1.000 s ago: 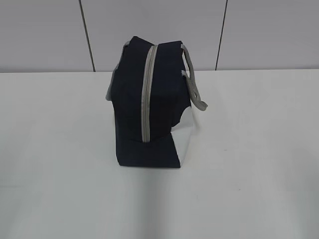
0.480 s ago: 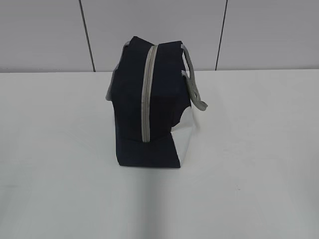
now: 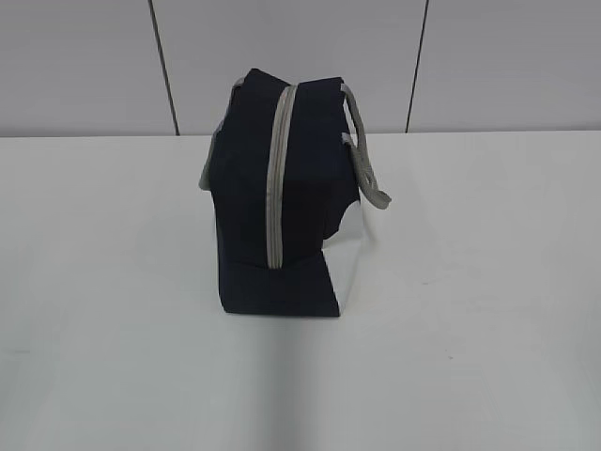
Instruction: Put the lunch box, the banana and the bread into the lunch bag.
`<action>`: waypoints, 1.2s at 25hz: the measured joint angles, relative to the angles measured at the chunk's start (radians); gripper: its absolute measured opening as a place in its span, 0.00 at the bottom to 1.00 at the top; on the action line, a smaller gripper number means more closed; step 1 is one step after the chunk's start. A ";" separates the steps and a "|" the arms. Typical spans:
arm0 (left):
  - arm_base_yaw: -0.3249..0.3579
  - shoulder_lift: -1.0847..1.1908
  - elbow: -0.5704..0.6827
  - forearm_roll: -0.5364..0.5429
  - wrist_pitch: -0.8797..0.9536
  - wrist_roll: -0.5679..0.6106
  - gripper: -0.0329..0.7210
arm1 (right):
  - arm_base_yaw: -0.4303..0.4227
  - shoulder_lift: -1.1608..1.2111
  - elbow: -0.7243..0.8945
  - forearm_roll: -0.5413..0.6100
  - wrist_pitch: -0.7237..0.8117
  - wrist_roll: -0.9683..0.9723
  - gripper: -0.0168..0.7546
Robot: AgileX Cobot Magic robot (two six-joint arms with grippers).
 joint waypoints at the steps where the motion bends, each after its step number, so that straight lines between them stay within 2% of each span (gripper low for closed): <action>1: 0.001 0.000 0.000 0.000 0.000 0.000 0.59 | 0.000 0.000 0.000 0.000 0.000 0.000 0.68; 30: 0.001 0.000 0.000 0.000 0.000 0.000 0.59 | 0.000 -0.002 0.000 0.000 0.000 0.000 0.68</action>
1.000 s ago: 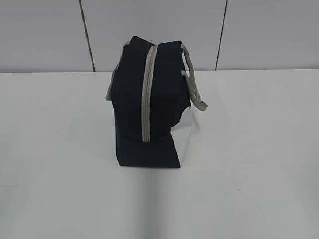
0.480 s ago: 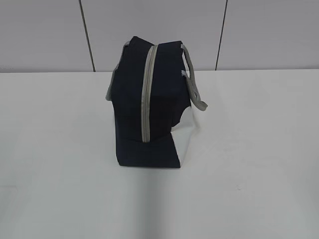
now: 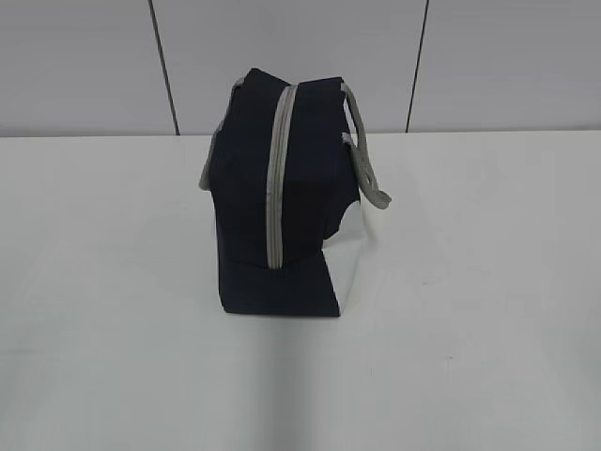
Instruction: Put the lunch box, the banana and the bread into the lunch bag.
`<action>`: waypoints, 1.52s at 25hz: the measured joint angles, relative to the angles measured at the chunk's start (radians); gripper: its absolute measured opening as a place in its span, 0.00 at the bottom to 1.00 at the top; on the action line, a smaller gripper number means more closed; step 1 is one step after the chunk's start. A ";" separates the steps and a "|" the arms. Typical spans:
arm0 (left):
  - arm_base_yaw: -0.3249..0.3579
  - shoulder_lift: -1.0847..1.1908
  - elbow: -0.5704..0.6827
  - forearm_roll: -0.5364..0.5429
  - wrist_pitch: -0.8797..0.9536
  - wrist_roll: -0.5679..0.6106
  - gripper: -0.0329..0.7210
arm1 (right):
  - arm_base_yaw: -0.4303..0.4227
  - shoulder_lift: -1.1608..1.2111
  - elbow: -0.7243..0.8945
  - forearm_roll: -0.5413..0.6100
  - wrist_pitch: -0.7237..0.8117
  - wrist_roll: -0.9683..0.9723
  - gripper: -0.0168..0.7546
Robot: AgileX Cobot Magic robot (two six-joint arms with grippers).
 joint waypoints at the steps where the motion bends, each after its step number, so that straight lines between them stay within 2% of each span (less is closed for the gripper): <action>1: 0.000 0.000 0.000 0.000 0.000 0.000 0.59 | 0.000 0.000 0.000 0.000 0.000 0.000 0.68; 11: 0.000 0.000 0.000 0.000 0.000 0.001 0.59 | 0.000 0.000 0.000 0.070 0.000 -0.070 0.68; 15: 0.000 0.000 0.000 -0.017 0.000 0.056 0.59 | 0.000 0.000 0.000 0.106 0.000 -0.122 0.68; 38: 0.000 0.000 0.000 -0.025 0.002 0.080 0.59 | 0.000 0.000 0.000 0.108 -0.002 -0.133 0.68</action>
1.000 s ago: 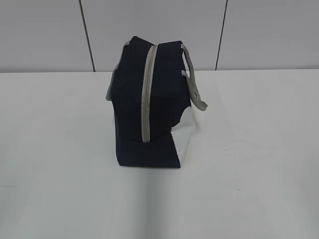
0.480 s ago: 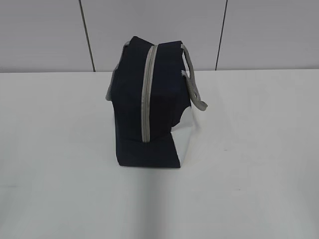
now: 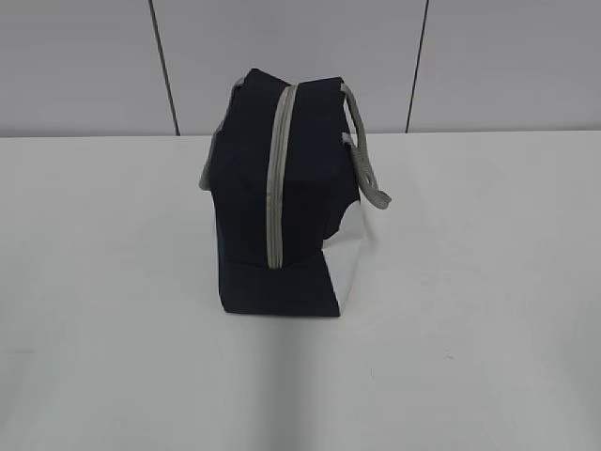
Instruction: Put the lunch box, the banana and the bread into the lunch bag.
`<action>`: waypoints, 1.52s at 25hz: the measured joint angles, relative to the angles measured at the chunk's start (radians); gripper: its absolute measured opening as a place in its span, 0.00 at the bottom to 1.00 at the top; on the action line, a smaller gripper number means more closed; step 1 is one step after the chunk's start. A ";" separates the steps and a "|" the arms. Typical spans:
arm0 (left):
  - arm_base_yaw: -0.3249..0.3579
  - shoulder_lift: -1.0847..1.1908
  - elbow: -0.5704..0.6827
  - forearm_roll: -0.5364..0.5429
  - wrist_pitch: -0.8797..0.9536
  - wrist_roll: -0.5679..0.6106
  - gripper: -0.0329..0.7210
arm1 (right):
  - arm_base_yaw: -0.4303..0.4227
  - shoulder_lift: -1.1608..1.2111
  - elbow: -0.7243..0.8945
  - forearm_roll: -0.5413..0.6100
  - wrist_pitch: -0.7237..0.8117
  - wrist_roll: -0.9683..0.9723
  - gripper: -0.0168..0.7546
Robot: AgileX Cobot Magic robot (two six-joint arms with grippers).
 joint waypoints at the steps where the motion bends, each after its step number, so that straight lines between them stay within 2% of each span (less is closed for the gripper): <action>1: 0.000 0.000 0.000 -0.001 0.000 0.000 0.59 | 0.000 0.000 0.000 0.000 0.000 0.000 0.68; 13: 0.000 0.000 0.000 -0.013 0.000 0.000 0.59 | -0.010 0.000 0.000 0.002 -0.002 0.000 0.68; 20: 0.000 0.000 0.000 -0.013 0.000 0.000 0.59 | -0.096 0.000 0.000 0.002 -0.002 0.000 0.68; 38: 0.000 0.000 0.000 -0.013 0.000 0.000 0.59 | -0.100 0.000 0.000 0.002 -0.002 0.000 0.68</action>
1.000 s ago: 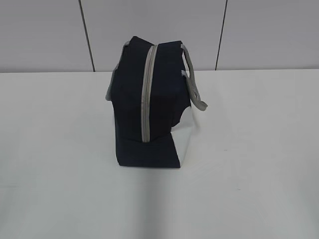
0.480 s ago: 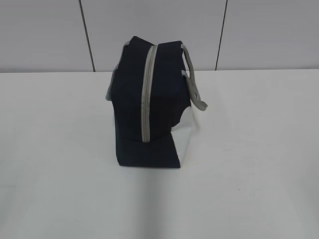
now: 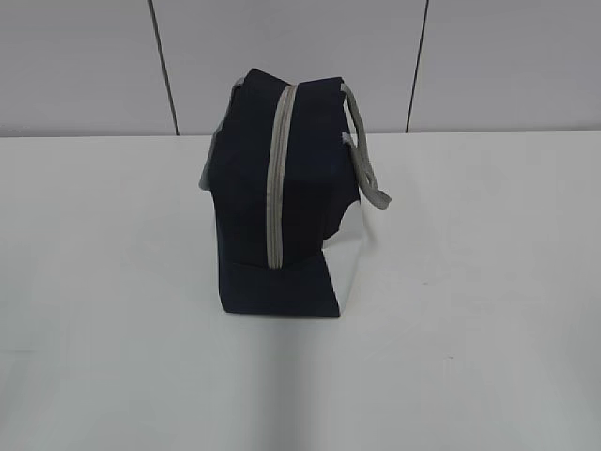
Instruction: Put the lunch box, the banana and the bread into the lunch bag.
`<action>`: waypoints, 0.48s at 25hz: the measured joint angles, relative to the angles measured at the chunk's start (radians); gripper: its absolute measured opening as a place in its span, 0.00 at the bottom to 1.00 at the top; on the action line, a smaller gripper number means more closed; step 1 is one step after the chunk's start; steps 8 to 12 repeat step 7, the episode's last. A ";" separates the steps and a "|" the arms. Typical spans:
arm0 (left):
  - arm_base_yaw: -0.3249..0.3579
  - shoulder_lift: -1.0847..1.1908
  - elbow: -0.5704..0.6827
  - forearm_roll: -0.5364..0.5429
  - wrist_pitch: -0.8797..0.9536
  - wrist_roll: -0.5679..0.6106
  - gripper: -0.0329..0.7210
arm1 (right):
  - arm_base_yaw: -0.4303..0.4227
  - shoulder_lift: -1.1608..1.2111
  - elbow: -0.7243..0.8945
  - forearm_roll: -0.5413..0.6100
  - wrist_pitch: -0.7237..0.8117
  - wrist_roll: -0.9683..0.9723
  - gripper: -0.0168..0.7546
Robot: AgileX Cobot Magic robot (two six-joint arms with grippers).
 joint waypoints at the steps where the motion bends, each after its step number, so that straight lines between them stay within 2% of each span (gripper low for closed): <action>1: 0.000 0.000 0.000 0.000 0.000 0.000 0.59 | 0.000 0.000 0.000 0.000 0.000 0.000 0.68; 12: 0.000 0.000 0.000 0.000 0.000 0.000 0.59 | 0.000 0.000 0.000 0.000 0.000 0.000 0.68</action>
